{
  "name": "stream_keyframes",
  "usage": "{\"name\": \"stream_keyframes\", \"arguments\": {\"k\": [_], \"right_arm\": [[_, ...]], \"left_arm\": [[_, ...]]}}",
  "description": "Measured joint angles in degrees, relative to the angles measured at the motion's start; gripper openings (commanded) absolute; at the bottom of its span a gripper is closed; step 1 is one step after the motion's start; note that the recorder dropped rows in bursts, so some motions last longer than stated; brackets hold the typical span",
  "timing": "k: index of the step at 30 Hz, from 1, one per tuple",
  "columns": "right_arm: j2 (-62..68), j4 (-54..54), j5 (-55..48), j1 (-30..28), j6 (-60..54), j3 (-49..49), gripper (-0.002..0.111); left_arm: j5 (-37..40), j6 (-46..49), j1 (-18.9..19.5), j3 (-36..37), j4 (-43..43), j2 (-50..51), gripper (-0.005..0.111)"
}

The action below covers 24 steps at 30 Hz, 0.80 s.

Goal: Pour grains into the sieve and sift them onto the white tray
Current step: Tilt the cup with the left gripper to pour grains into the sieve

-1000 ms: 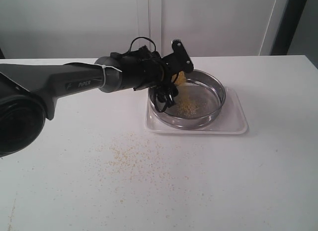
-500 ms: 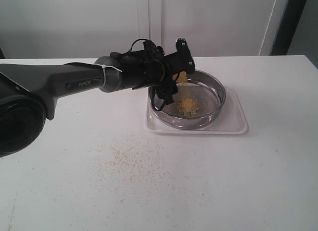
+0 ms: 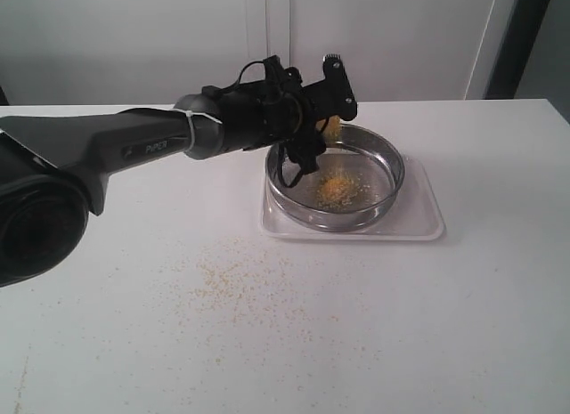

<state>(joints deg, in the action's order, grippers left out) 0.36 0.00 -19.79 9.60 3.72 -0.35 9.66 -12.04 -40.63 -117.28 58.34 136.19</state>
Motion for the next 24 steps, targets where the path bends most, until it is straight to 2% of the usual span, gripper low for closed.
{"name": "stream_keyframes", "arguments": {"k": [24], "right_arm": [[0.00, 0.00, 0.00, 0.00, 0.00, 0.00, 0.000]], "left_arm": [[2.75, 6.19, -0.72, -1.58, 4.00, 3.20, 0.000]]}}
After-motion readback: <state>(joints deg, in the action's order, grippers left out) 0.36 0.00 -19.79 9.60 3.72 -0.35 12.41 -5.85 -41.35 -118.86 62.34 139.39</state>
